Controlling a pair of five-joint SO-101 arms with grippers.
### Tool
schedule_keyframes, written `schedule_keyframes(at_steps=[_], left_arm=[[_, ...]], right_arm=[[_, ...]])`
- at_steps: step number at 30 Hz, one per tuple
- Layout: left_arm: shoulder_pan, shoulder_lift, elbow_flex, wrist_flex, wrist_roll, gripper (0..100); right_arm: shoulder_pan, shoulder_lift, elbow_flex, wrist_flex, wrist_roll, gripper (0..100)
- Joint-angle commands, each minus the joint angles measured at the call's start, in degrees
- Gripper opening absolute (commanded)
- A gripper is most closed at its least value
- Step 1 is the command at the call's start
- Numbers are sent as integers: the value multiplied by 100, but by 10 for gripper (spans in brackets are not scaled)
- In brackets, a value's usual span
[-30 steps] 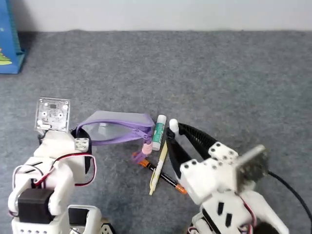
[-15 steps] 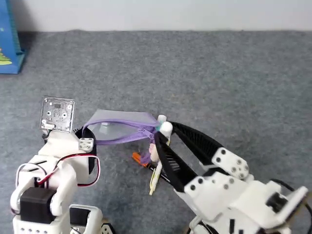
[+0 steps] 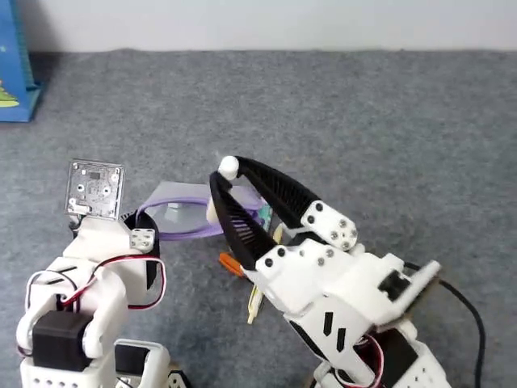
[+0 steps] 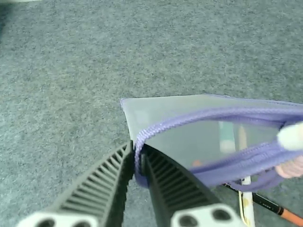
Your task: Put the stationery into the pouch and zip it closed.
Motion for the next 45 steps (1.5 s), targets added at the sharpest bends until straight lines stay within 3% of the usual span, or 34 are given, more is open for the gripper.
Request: schedule_keyframes(at_steps=[1, 13, 17, 19, 22, 25, 33, 41, 45], left_arm=[[53, 123, 13, -114, 53, 12], [26, 114, 13, -97, 44, 12], [18, 114, 13, -97, 44, 12], [18, 114, 13, -97, 44, 12], [9, 114, 57, -97, 44, 12], [0, 114, 92, -123, 44, 12], [-571, 105, 48, -141, 53, 12], [-1222, 105, -31, -176, 44, 12], [-1424, 105, -31, -176, 44, 12]], right_arm=[[-31, 462, -35, -356, 70, 7], [-92, 831, 1055, -330, 79, 14], [92, 822, 1213, -242, 62, 158], [92, 787, 1116, 66, 62, 214], [92, 497, 844, 822, 26, 216], [224, 101, 413, 1842, -484, 216], [1727, 92, -1011, 4479, -1864, 215], [2492, 2018, -1600, 5692, -2295, 212], [2519, 3415, -1925, 5815, -2338, 144]])
